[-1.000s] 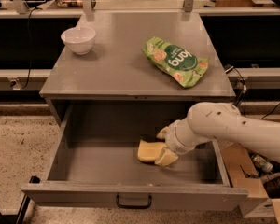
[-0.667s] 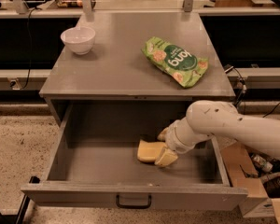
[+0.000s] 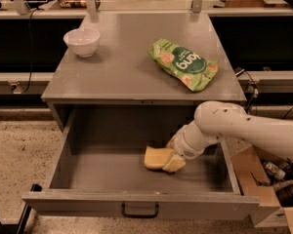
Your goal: Pick sponge from top drawer and place on counter
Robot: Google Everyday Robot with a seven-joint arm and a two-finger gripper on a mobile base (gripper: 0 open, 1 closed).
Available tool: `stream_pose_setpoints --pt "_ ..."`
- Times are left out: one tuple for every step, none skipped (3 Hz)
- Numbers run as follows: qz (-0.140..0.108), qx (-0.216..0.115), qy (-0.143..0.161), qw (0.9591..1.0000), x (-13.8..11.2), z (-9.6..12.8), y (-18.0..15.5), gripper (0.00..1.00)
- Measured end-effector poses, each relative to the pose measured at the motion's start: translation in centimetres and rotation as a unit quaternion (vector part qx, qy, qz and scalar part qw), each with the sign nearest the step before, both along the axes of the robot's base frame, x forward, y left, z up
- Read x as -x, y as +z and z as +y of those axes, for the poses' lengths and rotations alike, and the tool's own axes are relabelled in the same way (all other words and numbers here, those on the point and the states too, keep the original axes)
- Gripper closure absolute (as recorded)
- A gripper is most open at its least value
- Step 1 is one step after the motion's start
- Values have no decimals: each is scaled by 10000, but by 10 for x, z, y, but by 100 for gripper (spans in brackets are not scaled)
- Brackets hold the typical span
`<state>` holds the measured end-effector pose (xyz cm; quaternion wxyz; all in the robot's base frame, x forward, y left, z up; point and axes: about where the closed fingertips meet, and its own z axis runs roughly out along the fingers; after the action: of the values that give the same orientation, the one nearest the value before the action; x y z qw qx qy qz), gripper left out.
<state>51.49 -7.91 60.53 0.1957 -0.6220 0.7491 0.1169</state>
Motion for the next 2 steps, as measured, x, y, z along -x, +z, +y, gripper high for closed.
stream_pose_setpoints --pt "-62 -154 73 9998 -1 4 20 79" --pt "-333 -378 268 9984 -2 12 63 99"
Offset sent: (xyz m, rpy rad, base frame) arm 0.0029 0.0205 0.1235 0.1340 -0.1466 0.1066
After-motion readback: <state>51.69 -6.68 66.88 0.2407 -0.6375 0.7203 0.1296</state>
